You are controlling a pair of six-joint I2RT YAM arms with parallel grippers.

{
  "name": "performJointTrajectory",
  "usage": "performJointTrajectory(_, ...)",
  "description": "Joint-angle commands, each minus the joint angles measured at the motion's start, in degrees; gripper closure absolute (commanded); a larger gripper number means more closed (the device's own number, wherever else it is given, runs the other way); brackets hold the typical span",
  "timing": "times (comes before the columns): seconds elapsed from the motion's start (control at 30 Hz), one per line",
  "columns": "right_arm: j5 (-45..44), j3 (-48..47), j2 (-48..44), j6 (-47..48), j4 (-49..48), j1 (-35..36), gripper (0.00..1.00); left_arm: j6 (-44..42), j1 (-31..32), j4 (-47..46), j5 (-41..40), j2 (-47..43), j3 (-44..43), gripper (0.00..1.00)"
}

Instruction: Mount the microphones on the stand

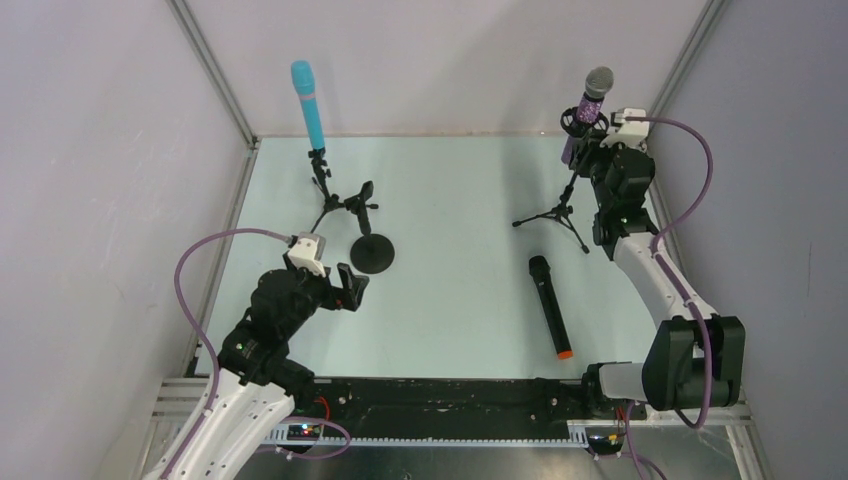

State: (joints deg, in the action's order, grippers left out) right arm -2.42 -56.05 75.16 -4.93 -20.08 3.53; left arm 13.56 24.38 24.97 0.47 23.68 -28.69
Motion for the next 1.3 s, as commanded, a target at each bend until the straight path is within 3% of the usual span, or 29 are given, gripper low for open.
performJointTrajectory(0.0,-2.92,1.8,-0.17,-1.49,-8.21,0.04,1.0,0.75,-0.17,-1.26,0.68,0.07,-0.23,0.02)
performJointTrajectory(1.13,-5.81,14.27,7.45,-5.72,-11.8,0.05,1.0,0.76,-0.21,-1.3,0.42,0.03,-0.23,0.02)
performJointTrajectory(1.27,-5.44,14.63,6.56,-5.68,-12.64,0.07,0.82,0.76,-0.17,-1.32,0.4,0.05,-0.24,0.02)
